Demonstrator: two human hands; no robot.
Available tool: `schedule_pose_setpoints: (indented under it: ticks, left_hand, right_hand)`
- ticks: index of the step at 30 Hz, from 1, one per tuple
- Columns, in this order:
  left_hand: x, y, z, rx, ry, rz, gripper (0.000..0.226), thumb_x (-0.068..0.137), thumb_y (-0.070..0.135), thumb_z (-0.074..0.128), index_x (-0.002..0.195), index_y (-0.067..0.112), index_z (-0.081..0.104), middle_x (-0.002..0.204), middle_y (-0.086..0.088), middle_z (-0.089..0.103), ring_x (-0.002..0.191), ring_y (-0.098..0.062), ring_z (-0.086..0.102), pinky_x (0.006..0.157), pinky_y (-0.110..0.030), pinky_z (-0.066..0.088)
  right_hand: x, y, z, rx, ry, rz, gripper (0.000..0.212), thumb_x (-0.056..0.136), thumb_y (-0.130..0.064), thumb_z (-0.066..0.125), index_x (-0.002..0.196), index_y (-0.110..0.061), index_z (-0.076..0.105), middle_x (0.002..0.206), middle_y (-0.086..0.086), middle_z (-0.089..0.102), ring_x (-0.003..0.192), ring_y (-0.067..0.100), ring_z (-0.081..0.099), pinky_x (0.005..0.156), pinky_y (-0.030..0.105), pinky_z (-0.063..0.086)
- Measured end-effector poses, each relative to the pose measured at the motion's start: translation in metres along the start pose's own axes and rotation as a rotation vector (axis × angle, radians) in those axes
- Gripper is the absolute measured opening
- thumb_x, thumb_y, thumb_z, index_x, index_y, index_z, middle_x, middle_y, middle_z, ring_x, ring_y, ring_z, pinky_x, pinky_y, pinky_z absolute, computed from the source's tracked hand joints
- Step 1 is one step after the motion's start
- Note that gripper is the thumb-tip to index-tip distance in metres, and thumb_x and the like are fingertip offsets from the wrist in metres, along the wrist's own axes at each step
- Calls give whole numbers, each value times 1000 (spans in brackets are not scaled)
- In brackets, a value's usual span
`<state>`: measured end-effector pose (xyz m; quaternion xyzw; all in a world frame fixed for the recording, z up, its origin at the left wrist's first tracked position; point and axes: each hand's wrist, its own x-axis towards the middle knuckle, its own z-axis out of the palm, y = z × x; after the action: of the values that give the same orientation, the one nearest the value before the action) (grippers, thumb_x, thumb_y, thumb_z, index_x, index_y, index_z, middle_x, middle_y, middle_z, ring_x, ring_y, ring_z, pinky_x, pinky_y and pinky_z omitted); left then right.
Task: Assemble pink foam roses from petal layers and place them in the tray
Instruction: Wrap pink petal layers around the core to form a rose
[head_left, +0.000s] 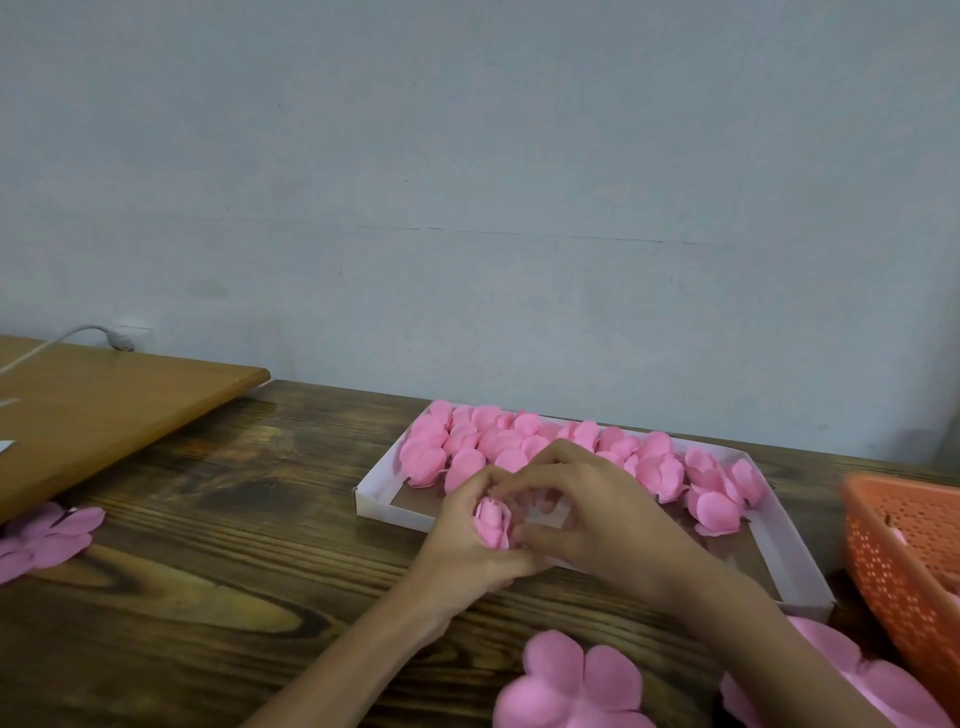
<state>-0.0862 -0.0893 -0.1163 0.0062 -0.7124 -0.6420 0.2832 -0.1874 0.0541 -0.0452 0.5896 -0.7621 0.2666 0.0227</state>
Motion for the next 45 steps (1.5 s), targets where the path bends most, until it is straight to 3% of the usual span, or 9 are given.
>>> schedule_pose_setpoints:
  ticks: [5, 13, 16, 20, 25, 28, 33, 39, 45]
  left_hand:
    - [1, -2, 1, -5, -38, -48, 46, 70, 7, 91, 108, 13, 65, 80, -9, 67, 55, -18, 59, 47, -30, 47]
    - [1, -7, -1, 9, -53, -46, 36, 74, 3, 82, 104, 14, 64, 74, -12, 66, 41, -21, 51, 43, -28, 44]
    - [2, -7, -2, 21, -37, -35, 35, 73, 1, 81, 100, 15, 64, 77, -7, 66, 46, -20, 54, 45, -28, 45]
    - [3, -7, -1, 51, -24, -14, 39, 68, -5, 74, 93, 24, 68, 83, 5, 65, 71, -7, 61, 54, -22, 47]
    - [3, -7, -1, 72, -29, 10, 39, 64, -1, 76, 92, 27, 70, 87, 5, 66, 80, -12, 61, 62, -23, 49]
    - [2, -5, -1, 65, -49, 22, 41, 66, 5, 88, 98, 23, 70, 92, 2, 68, 86, -11, 64, 75, -23, 51]
    - [-1, 3, -2, 30, -126, 2, 54, 63, 5, 98, 107, 18, 69, 96, 2, 66, 90, -11, 65, 76, -25, 53]
    - [-5, 11, -2, -61, -217, -48, 77, 65, -8, 94, 130, 14, 61, 108, 5, 66, 99, -12, 66, 76, -24, 55]
    - [-7, 13, 3, 15, -206, -24, 99, 70, -21, 74, 144, 37, 43, 118, -2, 68, 86, -21, 63, 68, -36, 51]
  right_hand:
    - [1, 0, -1, 6, 6, -9, 37, 83, -38, 77, 115, -53, 69, 106, -20, 54, 96, 1, 56, 81, 25, 50]
    - [0, 1, -1, 3, -8, -8, 31, 83, -32, 79, 107, -49, 73, 105, -23, 55, 97, -1, 56, 77, 13, 45]
    - [0, 1, -3, 23, -9, -21, 32, 82, -31, 81, 107, -48, 74, 105, -22, 58, 97, 0, 58, 79, 13, 46]
    - [-1, -5, -2, -5, -46, -31, 29, 85, -35, 80, 110, -49, 75, 108, -22, 56, 98, -2, 56, 80, 13, 46]
    - [-2, -10, -6, 20, -108, -42, 28, 89, -32, 77, 114, -43, 75, 111, -17, 57, 101, 3, 56, 84, 16, 46]
    - [-3, -11, -7, 130, -99, -52, 28, 85, -22, 81, 109, -35, 77, 98, -13, 64, 96, 7, 56, 78, 22, 50]
    - [-3, -7, -5, 155, -60, -55, 31, 77, -23, 85, 104, -36, 75, 89, -14, 66, 92, 8, 59, 71, 23, 51]
    - [-2, -5, 0, 115, 9, -52, 30, 72, -36, 86, 97, -37, 68, 91, -12, 65, 93, 6, 57, 77, 34, 51]
    - [-1, -4, 1, 86, -5, -43, 30, 71, -29, 89, 95, -31, 72, 118, -13, 53, 112, 5, 47, 95, 25, 42]
